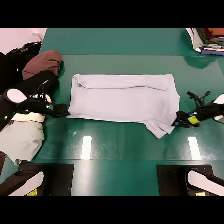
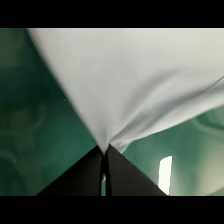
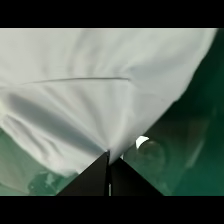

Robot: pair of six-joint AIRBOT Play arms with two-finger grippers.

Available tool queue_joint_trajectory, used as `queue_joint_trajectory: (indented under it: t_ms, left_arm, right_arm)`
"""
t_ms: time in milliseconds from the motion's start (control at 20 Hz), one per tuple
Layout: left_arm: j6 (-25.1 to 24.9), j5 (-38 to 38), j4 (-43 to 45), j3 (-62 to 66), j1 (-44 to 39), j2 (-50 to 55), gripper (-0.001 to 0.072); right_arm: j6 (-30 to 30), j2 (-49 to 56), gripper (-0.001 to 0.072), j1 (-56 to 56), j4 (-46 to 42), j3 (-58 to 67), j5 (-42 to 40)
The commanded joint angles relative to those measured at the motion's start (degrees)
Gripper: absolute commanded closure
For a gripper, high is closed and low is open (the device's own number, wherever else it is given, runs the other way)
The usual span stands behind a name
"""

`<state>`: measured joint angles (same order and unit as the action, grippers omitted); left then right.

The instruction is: Fold the shirts.

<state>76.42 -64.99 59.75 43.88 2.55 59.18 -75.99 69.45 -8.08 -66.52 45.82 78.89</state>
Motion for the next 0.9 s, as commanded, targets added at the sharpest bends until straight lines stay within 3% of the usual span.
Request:
queue_joint_trajectory:
  t_ms: [0,200,350,550,850]
  left_arm:
    - [2.4,-8.4,7.5,-3.3,0.0,-8.2,0.0688]
    - [4.2,-13.5,0.9,-8.3,0.0,-13.7,0.0687]
    - [3.9,-6.5,0.0,-5.0,0.0,-13.6,0.0688]
    - [3.1,9.6,0.1,2.0,0.0,-10.1,0.0688]
    - [2.6,13.3,-1.9,12.7,0.0,12.5,0.0687]
  right_arm:
    - [0.0,-10.0,0.0698,-3.2,-5.5,0.0,8.2]
    - [-0.1,-20.7,0.0698,-3.9,-4.3,0.0,10.0]
    - [-0.5,-22.6,0.0698,-3.9,-1.4,1.0,5.7]
    - [-0.5,-12.8,0.0698,-1.8,-0.3,9.7,2.8]
    - [-2.3,8.4,0.0698,4.9,-0.5,25.9,-2.1]
